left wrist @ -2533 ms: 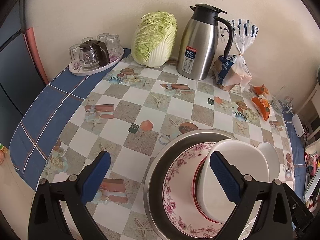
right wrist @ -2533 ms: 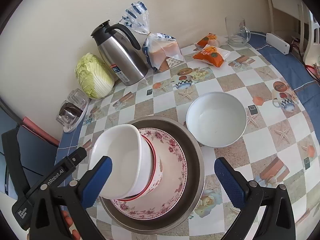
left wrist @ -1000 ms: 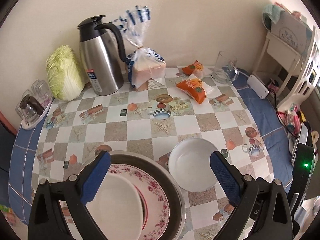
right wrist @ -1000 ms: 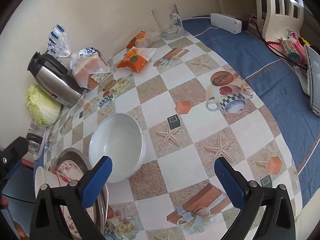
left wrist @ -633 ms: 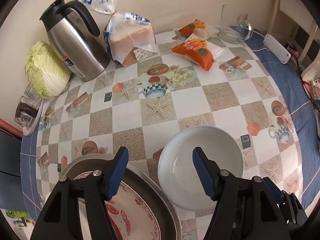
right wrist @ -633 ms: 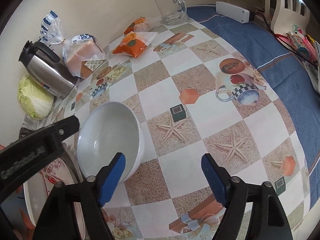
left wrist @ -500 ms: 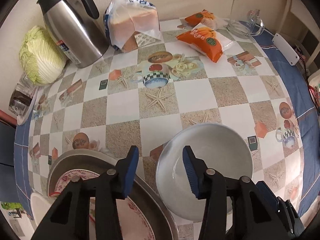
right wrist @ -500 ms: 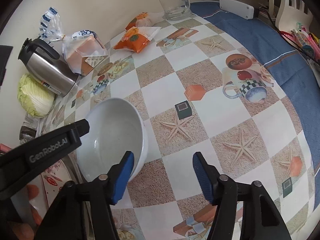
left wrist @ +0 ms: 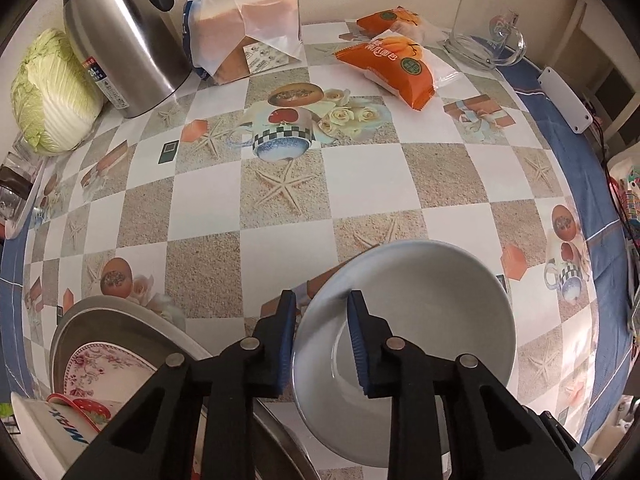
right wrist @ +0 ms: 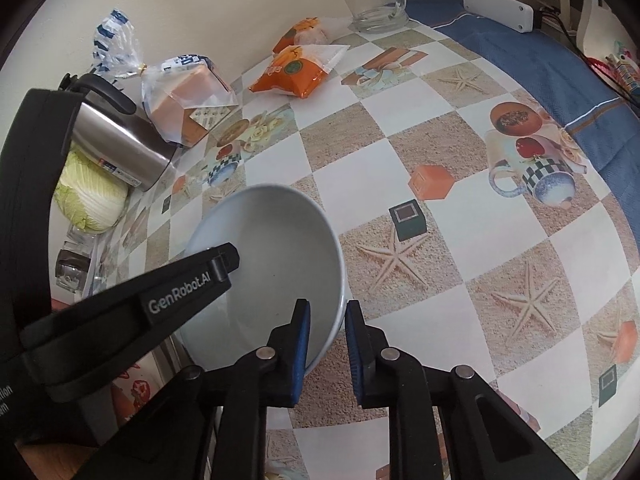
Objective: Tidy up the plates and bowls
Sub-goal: 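Close both grippers on the round white bowl's rim, then lift the round white bowl with both grippers and lower it onto the stacked bowls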
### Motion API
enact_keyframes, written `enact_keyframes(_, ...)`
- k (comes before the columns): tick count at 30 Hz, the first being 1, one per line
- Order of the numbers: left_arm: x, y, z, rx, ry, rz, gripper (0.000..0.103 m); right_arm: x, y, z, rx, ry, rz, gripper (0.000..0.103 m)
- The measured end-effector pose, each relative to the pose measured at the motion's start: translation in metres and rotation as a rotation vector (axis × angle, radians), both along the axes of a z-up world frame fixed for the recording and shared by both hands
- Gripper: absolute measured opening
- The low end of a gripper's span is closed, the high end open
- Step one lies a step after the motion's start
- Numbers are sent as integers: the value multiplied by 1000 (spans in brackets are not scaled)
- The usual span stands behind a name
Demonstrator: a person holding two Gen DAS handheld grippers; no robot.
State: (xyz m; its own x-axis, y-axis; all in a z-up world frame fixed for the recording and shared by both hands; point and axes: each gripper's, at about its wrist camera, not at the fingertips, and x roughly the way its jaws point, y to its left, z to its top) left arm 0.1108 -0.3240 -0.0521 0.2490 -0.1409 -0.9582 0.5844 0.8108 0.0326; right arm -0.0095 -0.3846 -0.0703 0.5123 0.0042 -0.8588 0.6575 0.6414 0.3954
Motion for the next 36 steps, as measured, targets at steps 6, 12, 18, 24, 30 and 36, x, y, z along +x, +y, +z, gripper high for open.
enact_keyframes(6, -16, -6, -5, -52, 73, -36, 21, -17, -14, 2, -24, 36, -57, 15)
enact_keyframes(12, -31, -12, -5, -74, 88, -61, 18, -35, -26, 0, -4, 42, -96, 14)
enact_keyframes(18, -38, -6, 4, -105, 59, -55, 15, -43, -25, -2, 37, 50, -99, 14)
enact_keyframes(24, -45, 12, 27, -185, 12, -34, 15, -45, -19, 10, 18, 47, -82, 14)
enact_keyframes(30, -52, 39, 70, -284, -74, -5, 15, -44, -3, 48, -48, -9, -42, 14)
enact_keyframes(36, -57, 75, 102, -347, -137, 37, 15, -44, 23, 84, -113, -65, 9, 14)
